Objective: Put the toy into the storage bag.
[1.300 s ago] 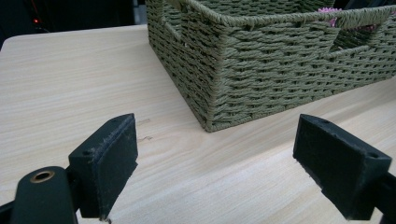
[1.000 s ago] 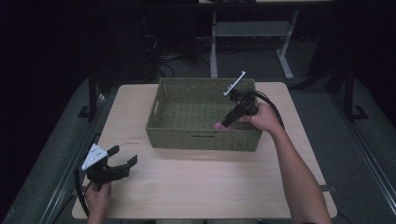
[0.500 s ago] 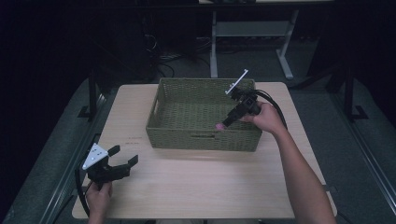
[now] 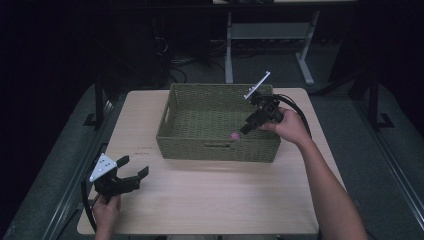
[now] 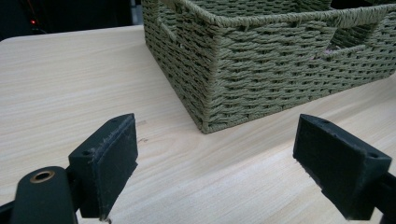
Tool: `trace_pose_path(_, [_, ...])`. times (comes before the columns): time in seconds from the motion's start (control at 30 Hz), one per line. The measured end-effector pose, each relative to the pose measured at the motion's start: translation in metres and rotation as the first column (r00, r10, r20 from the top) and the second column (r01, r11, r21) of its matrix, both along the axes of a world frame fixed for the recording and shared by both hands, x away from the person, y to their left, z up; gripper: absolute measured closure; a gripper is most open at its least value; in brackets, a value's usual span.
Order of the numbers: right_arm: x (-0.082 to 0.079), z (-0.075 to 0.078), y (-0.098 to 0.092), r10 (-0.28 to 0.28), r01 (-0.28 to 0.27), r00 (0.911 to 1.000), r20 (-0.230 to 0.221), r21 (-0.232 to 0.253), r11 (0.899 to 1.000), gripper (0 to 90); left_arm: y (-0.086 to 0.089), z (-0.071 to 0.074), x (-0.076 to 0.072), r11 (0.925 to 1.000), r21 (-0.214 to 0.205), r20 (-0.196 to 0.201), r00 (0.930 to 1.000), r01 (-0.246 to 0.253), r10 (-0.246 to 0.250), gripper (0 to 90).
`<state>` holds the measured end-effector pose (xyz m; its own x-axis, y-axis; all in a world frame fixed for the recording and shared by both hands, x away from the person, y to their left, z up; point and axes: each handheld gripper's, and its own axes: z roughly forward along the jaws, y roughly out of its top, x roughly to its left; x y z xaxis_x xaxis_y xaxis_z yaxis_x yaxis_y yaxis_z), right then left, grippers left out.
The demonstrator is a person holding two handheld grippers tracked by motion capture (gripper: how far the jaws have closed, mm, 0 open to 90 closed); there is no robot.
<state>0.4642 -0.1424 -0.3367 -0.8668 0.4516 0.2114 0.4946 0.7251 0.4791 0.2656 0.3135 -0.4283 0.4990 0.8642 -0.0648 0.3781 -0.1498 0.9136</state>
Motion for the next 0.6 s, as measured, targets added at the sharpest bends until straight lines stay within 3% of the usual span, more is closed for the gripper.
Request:
trace_pose_path(0.2, [-0.010,0.008,-0.002,-0.002,0.002,0.9997,0.026,0.012,1.000,32.4,0.000,0.000,-0.001,1.0000,0.001,0.001,1.0000,0.001,-0.001,13.3])
trace_pose_path(0.6, [-0.028,0.016,-0.009,-0.012,0.011,0.9993,0.035,0.029,1.000,28.4,0.000,0.001,-0.001,1.0000,-0.001,0.001,1.0000,-0.001,0.001,13.3])
